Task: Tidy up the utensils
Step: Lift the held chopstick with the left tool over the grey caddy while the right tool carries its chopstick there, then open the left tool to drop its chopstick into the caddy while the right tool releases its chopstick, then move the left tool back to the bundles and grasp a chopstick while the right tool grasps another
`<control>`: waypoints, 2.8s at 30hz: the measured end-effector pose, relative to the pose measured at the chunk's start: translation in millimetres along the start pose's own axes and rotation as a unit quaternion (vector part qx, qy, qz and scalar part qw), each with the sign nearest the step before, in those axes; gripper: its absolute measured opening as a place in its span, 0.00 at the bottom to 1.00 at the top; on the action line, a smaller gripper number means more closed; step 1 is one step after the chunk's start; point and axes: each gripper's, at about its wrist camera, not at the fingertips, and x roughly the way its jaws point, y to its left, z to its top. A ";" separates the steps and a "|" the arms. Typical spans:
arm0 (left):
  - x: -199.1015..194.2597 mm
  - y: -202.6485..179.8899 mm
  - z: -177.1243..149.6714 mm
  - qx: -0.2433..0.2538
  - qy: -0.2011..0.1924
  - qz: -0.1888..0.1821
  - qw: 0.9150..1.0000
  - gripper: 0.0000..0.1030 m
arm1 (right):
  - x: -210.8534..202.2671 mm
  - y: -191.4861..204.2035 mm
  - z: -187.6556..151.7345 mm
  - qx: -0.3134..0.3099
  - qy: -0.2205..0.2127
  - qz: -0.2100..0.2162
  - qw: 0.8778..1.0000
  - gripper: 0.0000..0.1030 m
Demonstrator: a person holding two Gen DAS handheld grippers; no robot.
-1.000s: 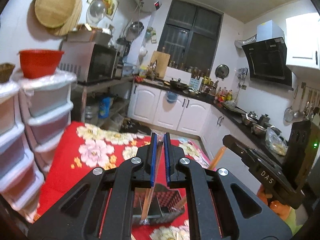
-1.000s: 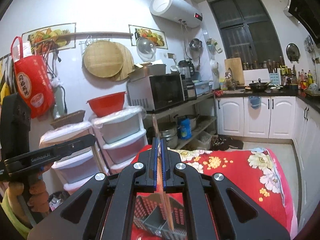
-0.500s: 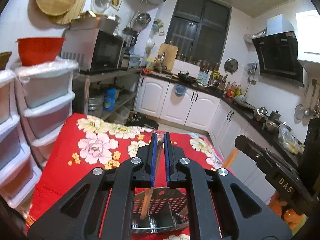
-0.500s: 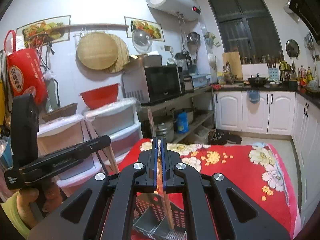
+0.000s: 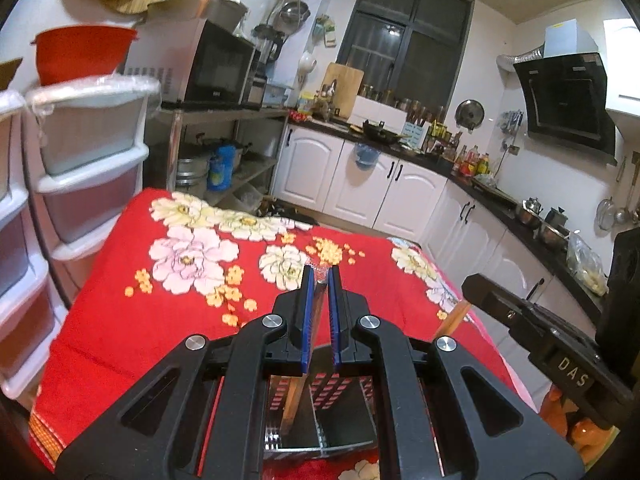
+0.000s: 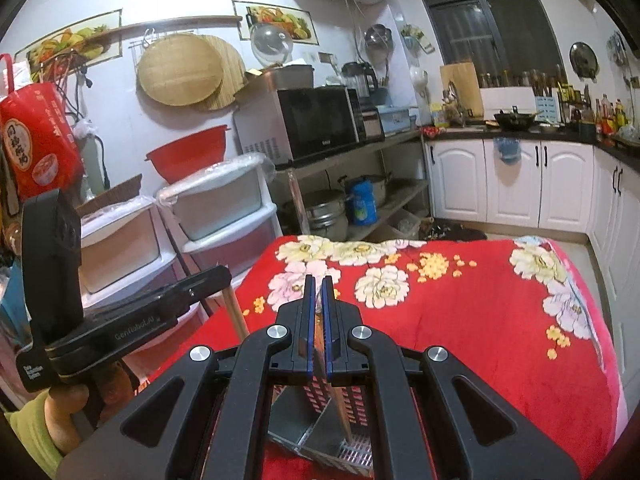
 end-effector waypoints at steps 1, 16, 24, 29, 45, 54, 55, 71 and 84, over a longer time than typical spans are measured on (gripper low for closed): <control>1.7 2.4 -3.2 -0.002 0.003 0.000 1.000 0.02 | 1.5 -1.8 -2.1 0.003 0.003 -0.003 1.000 0.03; -0.5 19.5 -22.1 -0.015 0.015 0.012 1.000 0.02 | -10.0 -25.8 -16.3 0.017 0.005 -0.058 0.998 0.04; -5.6 30.6 -28.2 -0.030 0.021 0.021 0.999 0.03 | -18.9 -30.4 -21.2 0.022 0.009 -0.071 0.997 0.15; -10.0 38.7 -33.2 -0.041 0.028 0.027 0.998 0.17 | -22.8 -32.6 -26.1 0.025 0.013 -0.075 0.997 0.21; -29.4 44.5 -47.2 -0.044 0.028 0.025 0.998 0.58 | -42.2 -31.8 -46.6 0.021 0.017 -0.085 0.996 0.41; -45.7 41.6 -63.6 -0.040 0.024 0.024 0.999 0.78 | -57.4 -31.4 -63.7 0.017 0.017 -0.097 0.995 0.54; -47.1 41.0 -65.1 -0.040 0.024 0.024 0.999 0.79 | -58.7 -31.1 -65.8 0.015 0.018 -0.098 0.995 0.55; -64.3 36.0 -105.8 -0.042 0.048 0.018 0.998 0.85 | -79.6 -21.0 -111.5 0.001 0.055 -0.104 0.993 0.58; -74.1 34.3 -137.2 -0.044 0.076 0.009 0.996 0.85 | -94.2 -10.6 -151.0 -0.002 0.095 -0.098 0.991 0.58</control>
